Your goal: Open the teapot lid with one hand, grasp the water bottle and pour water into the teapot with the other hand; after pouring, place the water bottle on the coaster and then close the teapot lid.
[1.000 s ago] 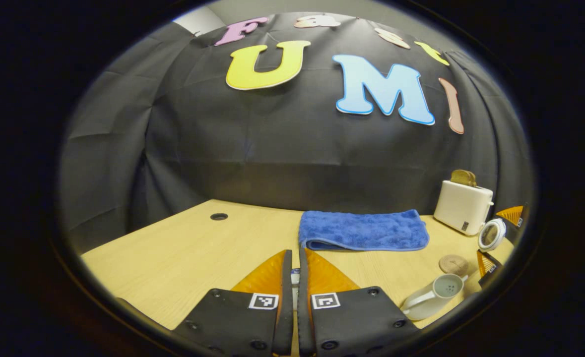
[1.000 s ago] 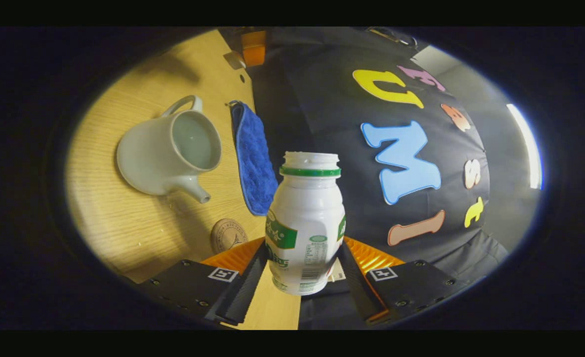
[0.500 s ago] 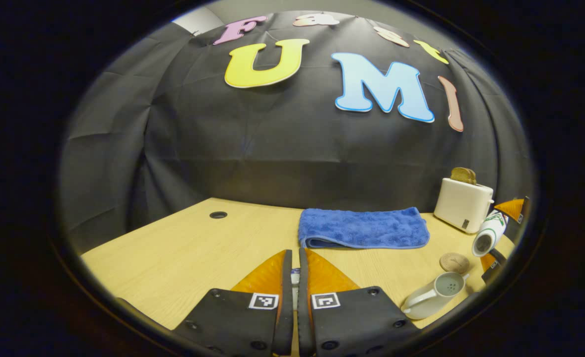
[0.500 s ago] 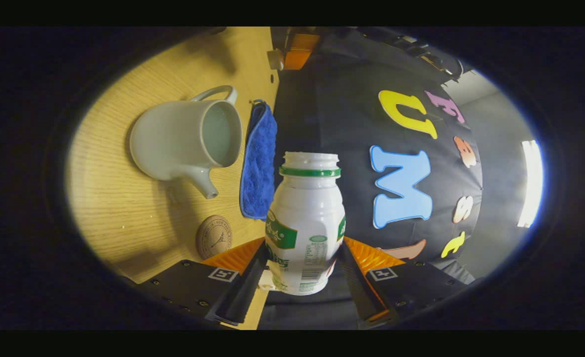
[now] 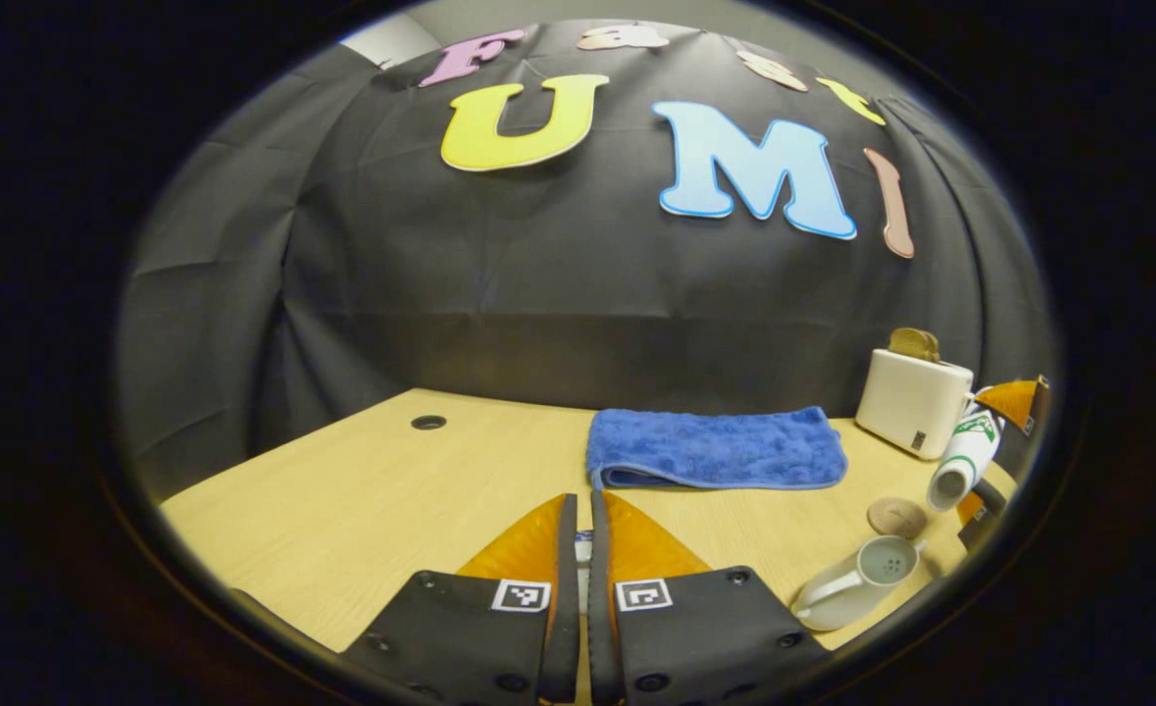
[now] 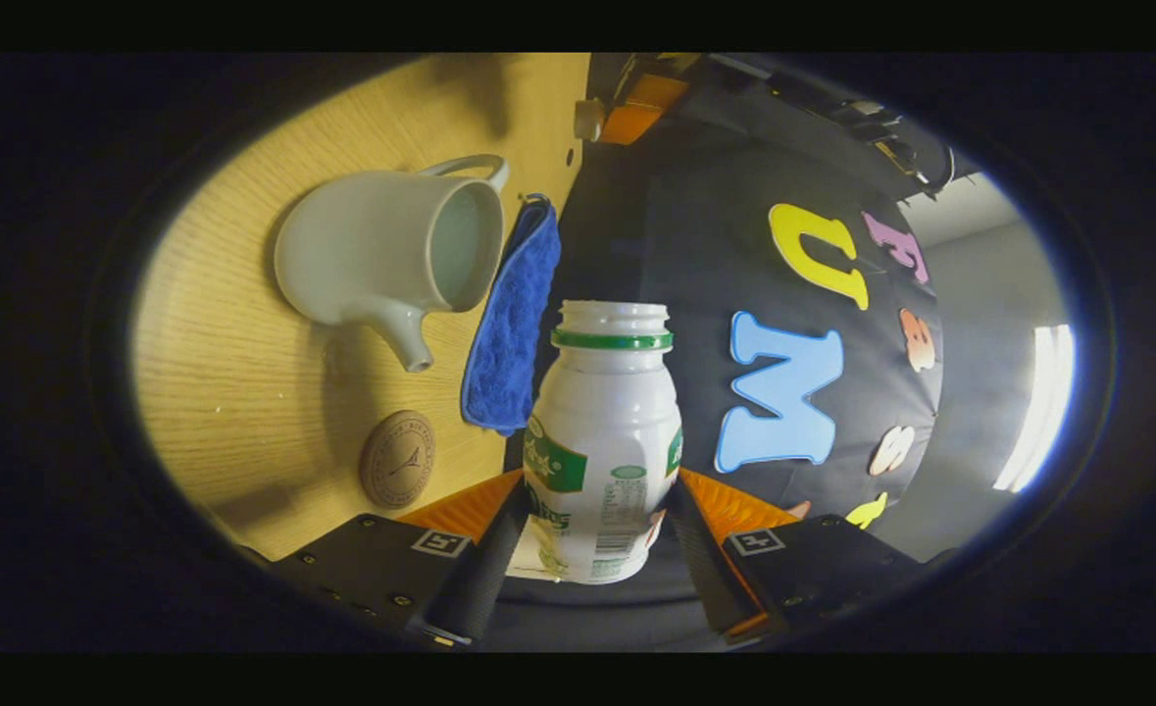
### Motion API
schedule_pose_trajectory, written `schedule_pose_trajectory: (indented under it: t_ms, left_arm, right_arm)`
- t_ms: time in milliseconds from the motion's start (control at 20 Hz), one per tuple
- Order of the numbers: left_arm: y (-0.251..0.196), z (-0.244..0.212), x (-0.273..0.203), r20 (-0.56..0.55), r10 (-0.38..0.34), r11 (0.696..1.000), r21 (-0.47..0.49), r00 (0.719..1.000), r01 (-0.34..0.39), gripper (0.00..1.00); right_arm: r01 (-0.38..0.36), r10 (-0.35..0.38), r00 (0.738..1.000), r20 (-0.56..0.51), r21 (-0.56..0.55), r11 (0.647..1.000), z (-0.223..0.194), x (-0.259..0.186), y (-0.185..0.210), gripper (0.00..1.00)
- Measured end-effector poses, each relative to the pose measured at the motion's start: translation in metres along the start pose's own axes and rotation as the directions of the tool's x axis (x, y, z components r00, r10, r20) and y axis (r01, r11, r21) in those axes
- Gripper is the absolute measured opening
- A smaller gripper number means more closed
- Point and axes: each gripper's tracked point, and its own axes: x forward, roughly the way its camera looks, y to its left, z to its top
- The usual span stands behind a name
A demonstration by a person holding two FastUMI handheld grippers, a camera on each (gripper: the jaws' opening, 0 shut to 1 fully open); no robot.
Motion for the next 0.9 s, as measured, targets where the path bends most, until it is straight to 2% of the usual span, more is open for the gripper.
schedule_pose_trajectory:
  t_ms: [50, 100, 200, 250, 350, 400, 900]
  left_arm:
    - [0.0, 0.0, 0.0, 0.0, 0.0, 1.0, 0.0, 1.0, 0.0, 0.14]
    - [0.0, 0.0, -0.001, 0.0, 0.0, 1.0, 0.0, 1.0, 0.0, 0.11]
    - [-0.001, 0.001, 0.0, 0.0, -0.001, 1.0, -0.001, 1.0, 0.001, 0.11]
    - [-0.001, 0.001, -0.001, -0.001, -0.002, 1.0, -0.001, 1.0, 0.002, 0.14]
    - [-0.002, 0.001, 0.0, -0.003, -0.004, 1.0, 0.0, 1.0, 0.004, 0.14]
    - [-0.002, 0.0, 0.0, -0.004, -0.005, 1.0, 0.0, 1.0, 0.005, 0.11]
    - [-0.005, -0.004, 0.001, -0.013, -0.01, 1.0, 0.005, 1.0, 0.011, 0.11]
  right_arm:
    - [0.004, -0.004, 1.0, 0.002, -0.006, 1.0, 0.0, 0.0, -0.001, 0.8]
    - [0.009, -0.009, 1.0, 0.005, -0.014, 1.0, 0.001, 0.0, -0.002, 0.8]
    - [0.025, -0.025, 1.0, 0.016, -0.037, 0.999, 0.003, -0.001, -0.004, 0.8]
    - [0.031, -0.031, 0.999, 0.017, -0.042, 0.999, 0.004, -0.001, -0.004, 0.8]
    - [0.038, -0.037, 0.999, 0.023, -0.045, 0.998, 0.005, -0.001, -0.005, 0.8]
    - [0.044, -0.043, 0.999, 0.023, -0.049, 0.998, 0.005, -0.001, -0.006, 0.8]
    - [0.098, -0.094, 0.995, 0.043, -0.096, 0.991, 0.0, 0.004, -0.011, 0.8]
